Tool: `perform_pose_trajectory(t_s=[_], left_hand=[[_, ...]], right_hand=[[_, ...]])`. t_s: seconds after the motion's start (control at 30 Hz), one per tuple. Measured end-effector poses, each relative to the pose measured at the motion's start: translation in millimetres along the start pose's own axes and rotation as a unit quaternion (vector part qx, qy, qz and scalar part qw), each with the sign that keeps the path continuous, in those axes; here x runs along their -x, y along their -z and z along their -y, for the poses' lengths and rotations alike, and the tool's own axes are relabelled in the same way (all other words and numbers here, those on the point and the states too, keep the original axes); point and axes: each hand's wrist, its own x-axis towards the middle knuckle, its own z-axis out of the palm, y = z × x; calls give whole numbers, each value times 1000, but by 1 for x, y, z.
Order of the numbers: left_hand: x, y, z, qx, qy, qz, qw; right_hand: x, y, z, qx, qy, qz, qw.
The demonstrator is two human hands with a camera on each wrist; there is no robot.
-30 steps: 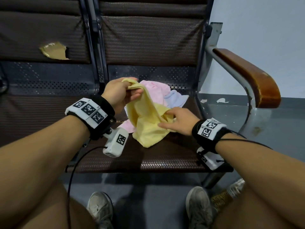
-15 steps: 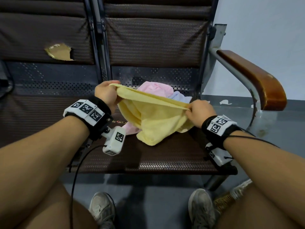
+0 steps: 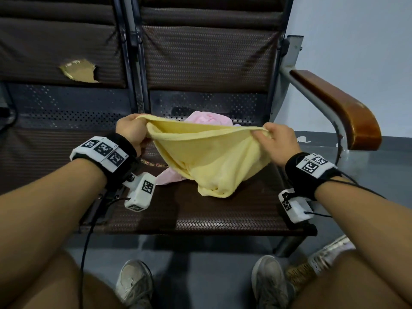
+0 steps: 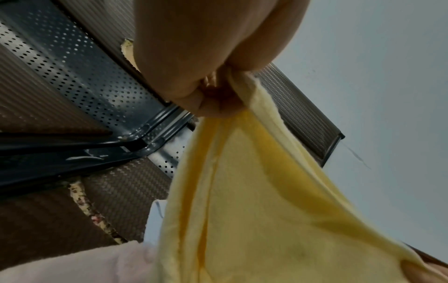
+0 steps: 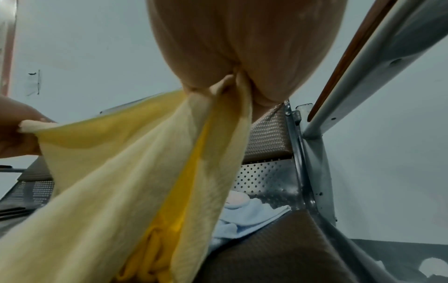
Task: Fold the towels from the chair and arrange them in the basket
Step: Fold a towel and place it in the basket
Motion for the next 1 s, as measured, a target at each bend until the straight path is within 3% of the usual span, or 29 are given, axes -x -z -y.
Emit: perform_pose_trajectory(t_s=[0.27, 0.37, 0.43, 0.57, 0.7, 0.77, 0.9, 1.0], left_hand=[[8, 10, 8, -100, 17, 70, 992], [11, 16, 9, -276, -35, 90, 956], [21, 15, 8, -329, -81, 132, 931], [37, 7, -4, -250, -117, 213, 937], [43, 8, -21, -150, -141, 229, 951], [48, 10, -30, -105, -147, 218, 959], [58, 12, -58, -93, -205, 132, 965], [64, 15, -86, -98, -245, 111, 958]], right_hand=[[12, 15, -13, 58, 28, 98, 993], [14, 19, -8, 131, 26, 111, 985], [15, 21, -1, 131, -4, 95, 987], [11, 28, 11, 24, -73, 48, 996], [9, 47, 24, -65, -78, -1, 995], [7, 61, 32, -43, -59, 7, 997], [-3, 96, 47, -71, -51, 70, 994], [-10, 123, 66, -104, -51, 51, 992]])
